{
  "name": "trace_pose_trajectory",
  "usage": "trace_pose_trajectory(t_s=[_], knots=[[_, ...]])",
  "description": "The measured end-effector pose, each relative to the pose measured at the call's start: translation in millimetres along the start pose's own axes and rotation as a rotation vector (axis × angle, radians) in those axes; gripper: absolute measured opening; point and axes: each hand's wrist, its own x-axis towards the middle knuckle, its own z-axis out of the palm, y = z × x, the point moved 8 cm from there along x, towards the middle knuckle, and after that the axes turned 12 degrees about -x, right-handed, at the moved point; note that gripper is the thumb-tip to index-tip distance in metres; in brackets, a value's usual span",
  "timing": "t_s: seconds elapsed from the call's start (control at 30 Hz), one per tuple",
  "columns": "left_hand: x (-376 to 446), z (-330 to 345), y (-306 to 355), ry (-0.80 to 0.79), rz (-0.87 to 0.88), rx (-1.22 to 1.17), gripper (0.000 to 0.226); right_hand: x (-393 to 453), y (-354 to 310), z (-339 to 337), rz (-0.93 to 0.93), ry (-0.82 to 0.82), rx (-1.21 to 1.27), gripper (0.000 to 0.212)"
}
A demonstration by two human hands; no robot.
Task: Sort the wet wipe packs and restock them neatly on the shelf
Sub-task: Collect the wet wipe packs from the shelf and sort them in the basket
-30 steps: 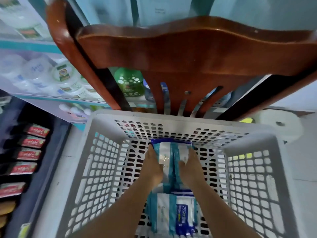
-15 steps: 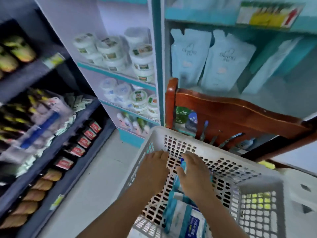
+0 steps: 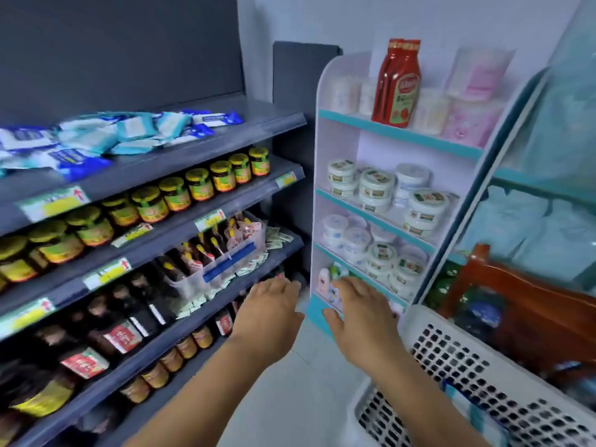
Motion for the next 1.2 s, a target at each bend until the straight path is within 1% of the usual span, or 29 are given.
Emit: trace_pose_trajectory(t_s=[0.1,0.2,0.37,0.6,0.77,0.9,1.07,1.2], knots=[[-29,-46,-49,0.070,-0.044,0.007,0.043,6,-69,-22,-0.072,0.100,0.010,0.047],[-60,-91,-93,0.150,-0.070,0.041,0.045,11,-138,-34,-0.167,0.093,0.010,0.053],[-108,-155,-159,0.245,-0.145,0.041,0.049,18,-237,-54,-0.287,0.127,0.036,0.054],[-152,-229,-226,0.428,-0.229,0.059,0.054,37,-346,-79,-0.433,0.145,0.041,0.057],[-156,-261,-265,0.497,-0.290,0.048,0.051,62,-403,-91,-0.514,0.165,0.041,0.057],[-142,-279,-293,0.520,-0.323,0.044,0.051,91,-433,-93,-0.555,0.176,0.032,0.056],[-104,-297,-329,0.507,-0.368,0.055,0.054,146,-454,-90,-0.584,0.176,0.055,0.056],[-60,-306,-362,0.482,-0.413,0.053,0.051,201,-464,-84,-0.581,0.169,0.062,0.054]])
